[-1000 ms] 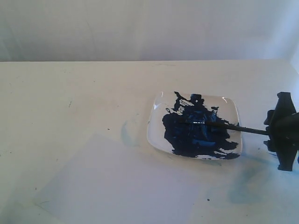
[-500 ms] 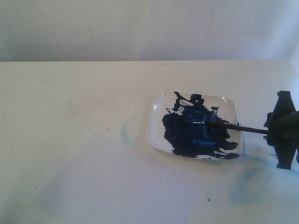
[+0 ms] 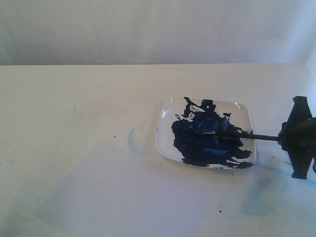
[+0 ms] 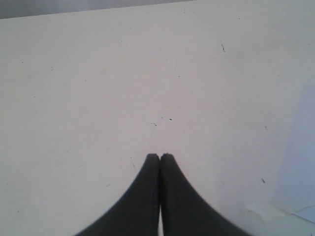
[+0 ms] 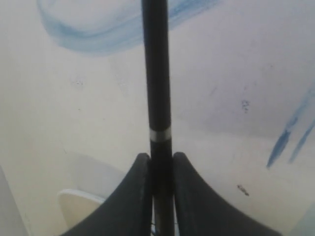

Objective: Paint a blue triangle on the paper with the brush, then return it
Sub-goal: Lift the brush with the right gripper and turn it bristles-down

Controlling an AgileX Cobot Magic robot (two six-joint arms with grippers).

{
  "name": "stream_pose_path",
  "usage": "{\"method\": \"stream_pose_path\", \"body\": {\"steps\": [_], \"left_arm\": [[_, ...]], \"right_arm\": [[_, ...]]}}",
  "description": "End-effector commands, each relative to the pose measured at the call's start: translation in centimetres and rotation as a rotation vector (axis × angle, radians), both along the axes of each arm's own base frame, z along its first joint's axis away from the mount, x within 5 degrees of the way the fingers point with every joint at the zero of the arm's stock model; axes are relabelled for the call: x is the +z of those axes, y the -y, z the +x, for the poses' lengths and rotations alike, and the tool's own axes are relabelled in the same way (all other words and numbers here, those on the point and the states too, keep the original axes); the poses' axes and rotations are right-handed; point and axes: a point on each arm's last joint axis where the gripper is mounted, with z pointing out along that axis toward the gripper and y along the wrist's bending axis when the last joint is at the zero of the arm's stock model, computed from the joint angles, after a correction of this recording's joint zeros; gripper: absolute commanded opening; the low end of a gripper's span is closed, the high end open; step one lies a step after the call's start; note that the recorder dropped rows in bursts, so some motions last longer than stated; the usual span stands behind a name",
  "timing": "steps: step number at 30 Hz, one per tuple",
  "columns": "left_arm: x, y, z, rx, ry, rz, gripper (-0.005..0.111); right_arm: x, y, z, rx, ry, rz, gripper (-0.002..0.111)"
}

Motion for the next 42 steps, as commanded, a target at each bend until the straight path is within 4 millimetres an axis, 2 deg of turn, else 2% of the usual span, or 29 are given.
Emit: {"method": "stream_pose_path", "body": {"steps": [1, 5, 9, 11, 15, 17, 23, 26, 29, 34, 42], "left_arm": [[-0.1, 0.0, 0.0, 0.003, 0.001, -0.005, 0.000], [-0.1, 0.0, 0.0, 0.003, 0.001, -0.005, 0.000], [-0.1, 0.0, 0.0, 0.003, 0.001, -0.005, 0.000], [-0.1, 0.0, 0.0, 0.003, 0.001, -0.005, 0.000], [-0.1, 0.0, 0.0, 0.003, 0.001, -0.005, 0.000], [-0.1, 0.0, 0.0, 0.003, 0.001, -0.005, 0.000], [-0.1, 0.0, 0.0, 0.003, 0.001, -0.005, 0.000], [-0.1, 0.0, 0.0, 0.003, 0.001, -0.005, 0.000], [-0.1, 0.0, 0.0, 0.003, 0.001, -0.005, 0.000], [-0.1, 0.0, 0.0, 0.003, 0.001, -0.005, 0.000], [-0.1, 0.0, 0.0, 0.003, 0.001, -0.005, 0.000]], "right_arm": [[0.5, 0.0, 0.2, 0.030, 0.030, -0.029, 0.000], [2.8, 0.5, 0.6, 0.010, 0.173, -0.074, 0.000], [6.6, 1.0, 0.9, 0.017, 0.401, -0.163, 0.000], [8.4, 1.0, 1.0, 0.076, 0.530, -0.246, 0.000], [13.1, -0.2, 0.9, 0.307, 0.924, -0.528, 0.000], [14.8, -0.9, 0.6, 0.390, 1.019, -0.588, 0.000], [18.0, -2.3, 0.3, 0.760, 0.903, -0.833, 0.000], [19.5, -2.9, -0.4, 0.886, 0.945, -0.904, 0.000], [19.9, -3.7, -1.1, 1.050, 0.973, -0.964, 0.000], [18.7, -5.1, -1.5, 1.254, 1.000, -0.889, 0.000], [15.9, -6.2, -0.3, 1.345, 0.992, -0.780, 0.000]]}}
